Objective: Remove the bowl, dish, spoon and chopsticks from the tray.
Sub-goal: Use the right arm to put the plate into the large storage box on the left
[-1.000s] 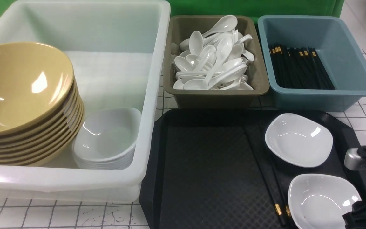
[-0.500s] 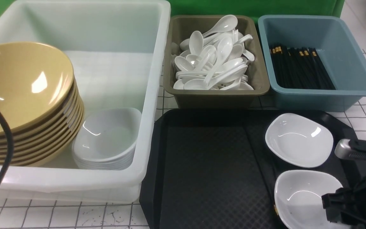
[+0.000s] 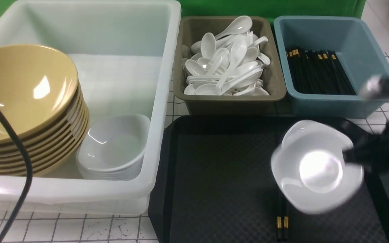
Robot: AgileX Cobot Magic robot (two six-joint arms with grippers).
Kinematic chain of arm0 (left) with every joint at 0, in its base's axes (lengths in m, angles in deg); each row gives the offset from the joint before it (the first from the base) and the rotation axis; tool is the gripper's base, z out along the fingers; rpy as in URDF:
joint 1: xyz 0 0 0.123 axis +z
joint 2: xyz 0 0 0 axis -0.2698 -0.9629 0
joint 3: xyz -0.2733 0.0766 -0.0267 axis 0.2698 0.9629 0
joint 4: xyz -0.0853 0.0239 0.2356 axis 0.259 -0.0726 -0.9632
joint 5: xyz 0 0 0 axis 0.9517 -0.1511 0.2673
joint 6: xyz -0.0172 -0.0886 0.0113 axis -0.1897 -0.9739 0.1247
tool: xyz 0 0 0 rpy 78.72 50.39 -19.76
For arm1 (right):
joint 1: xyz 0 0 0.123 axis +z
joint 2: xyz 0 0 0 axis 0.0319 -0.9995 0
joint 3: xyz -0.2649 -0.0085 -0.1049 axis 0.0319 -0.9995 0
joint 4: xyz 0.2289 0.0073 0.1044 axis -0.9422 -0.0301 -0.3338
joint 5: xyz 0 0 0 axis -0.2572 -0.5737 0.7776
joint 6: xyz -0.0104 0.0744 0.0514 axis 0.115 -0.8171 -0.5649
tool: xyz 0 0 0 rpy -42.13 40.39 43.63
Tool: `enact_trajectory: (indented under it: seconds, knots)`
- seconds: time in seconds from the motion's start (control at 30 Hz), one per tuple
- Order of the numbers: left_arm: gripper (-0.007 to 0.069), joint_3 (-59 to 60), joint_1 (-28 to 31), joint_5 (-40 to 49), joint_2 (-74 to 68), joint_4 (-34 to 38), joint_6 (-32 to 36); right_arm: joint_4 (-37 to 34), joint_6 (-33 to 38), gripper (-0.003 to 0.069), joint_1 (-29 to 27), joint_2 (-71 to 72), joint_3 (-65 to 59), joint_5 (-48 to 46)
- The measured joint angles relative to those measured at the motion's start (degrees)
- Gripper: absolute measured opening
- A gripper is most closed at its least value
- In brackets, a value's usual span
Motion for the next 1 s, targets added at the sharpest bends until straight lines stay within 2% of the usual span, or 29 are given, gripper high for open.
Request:
enact_trajectory:
  seconds: [0.07, 0.1, 0.2, 0.27, 0.47, 0.6, 0.73, 0.83, 1.0]
  knots:
    - [0.0041, 0.26, 0.0, -0.36, 0.0, 0.11, 0.0, 0.12, 0.0, 0.0079, 3.41, 0.41, 5.94, -0.31]
    - [0.0038, 0.32, 0.0, -0.41, 0.0, 0.11, 0.0, 0.12, 0.0, 0.0079, 3.41, 0.41, 5.94, -0.31]
    - [0.0001, 0.34, 0.0, -0.49, 0.0, 0.31, 0.0, 0.16, -0.14, 0.0079, 10.35, -2.62, 14.78, -0.17]
    - [-0.0008, 0.34, 0.0, -0.86, 0.0, 0.31, 0.0, 0.16, -0.46, 0.0079, 16.27, -7.9, 20.68, 0.98]
    - [-0.0012, 0.34, 0.0, -0.99, 0.0, 0.45, 0.0, -0.27, -3.55, 0.0079, 26.55, -26.59, 33.55, 5.39]
    - [-0.0012, 0.34, 0.0, -0.99, 0.0, 0.51, 0.0, 0.35, -5.53, 0.0079, 28.23, -37.57, 42.96, 2.19]
    - [-0.0012, 0.34, 0.0, -0.87, 0.0, 0.57, 0.0, 4.88, -10.37, 0.0079, 29.35, -44.43, 50.02, -0.05]
    - [-0.0012, 0.34, 0.0, -0.82, 0.0, 0.74, 0.0, 8.04, -12.83, 0.0079, 29.83, -45.92, 51.7, -0.49]
    - [-0.0012, 0.34, 0.0, -0.69, 0.0, 1.23, 0.0, 9.22, -14.32, 0.0105, 29.88, -46.25, 51.83, -0.49]
